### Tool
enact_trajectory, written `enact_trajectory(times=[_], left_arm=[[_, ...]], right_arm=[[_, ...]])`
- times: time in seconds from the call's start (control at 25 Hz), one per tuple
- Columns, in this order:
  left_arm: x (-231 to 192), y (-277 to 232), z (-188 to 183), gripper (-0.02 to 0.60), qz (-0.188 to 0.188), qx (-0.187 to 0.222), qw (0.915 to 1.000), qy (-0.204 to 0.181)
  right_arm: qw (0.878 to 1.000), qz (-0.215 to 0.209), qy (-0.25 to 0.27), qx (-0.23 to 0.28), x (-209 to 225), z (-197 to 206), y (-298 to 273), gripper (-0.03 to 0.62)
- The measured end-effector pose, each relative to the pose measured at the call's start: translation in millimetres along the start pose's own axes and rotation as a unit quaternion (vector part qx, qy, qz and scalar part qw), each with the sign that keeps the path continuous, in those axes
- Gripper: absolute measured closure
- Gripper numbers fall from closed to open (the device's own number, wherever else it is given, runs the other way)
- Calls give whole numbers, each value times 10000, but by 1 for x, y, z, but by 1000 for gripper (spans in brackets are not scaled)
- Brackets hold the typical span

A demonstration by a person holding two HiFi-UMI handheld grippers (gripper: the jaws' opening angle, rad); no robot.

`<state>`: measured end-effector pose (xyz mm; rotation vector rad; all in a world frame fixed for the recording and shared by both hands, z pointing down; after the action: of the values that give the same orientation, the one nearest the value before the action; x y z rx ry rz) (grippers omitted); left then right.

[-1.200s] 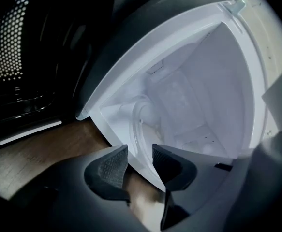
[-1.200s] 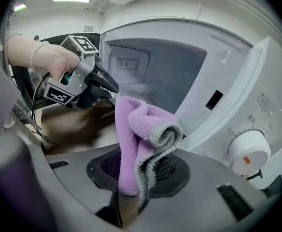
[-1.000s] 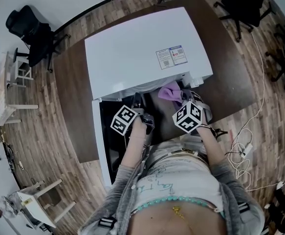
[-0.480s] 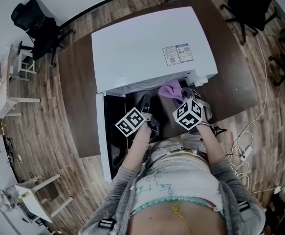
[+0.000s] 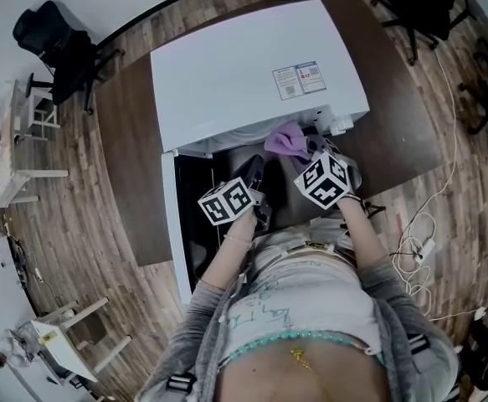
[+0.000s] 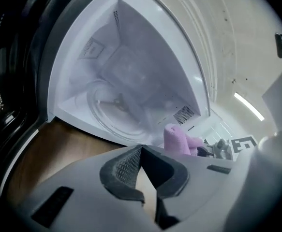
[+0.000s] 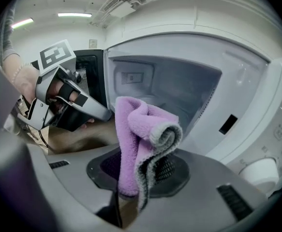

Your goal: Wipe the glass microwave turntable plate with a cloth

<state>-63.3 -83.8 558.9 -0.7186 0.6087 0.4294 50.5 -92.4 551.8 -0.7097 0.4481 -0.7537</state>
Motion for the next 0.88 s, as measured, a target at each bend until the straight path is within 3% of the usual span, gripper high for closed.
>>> enact_trajectory(times=[0.48, 0.88], left_arm=[[32, 12, -16, 571, 223, -52, 9941, -1057], [52, 23, -40, 571, 429, 181, 9885, -1439]], right_arm=[[9993, -116, 173, 323, -3, -17, 14, 482], [9967, 100, 353, 724, 1, -47, 32, 482]])
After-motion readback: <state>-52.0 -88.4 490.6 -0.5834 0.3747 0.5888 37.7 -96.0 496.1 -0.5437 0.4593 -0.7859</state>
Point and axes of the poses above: the fingertips, and each gripper's own axes: y backward along the fingers, x to its right, z out of its underside, the point moved 2 cm from there along y, backward along the fingers, and after that the axes turned 3 degrees about -y, right-handed, at the moved point
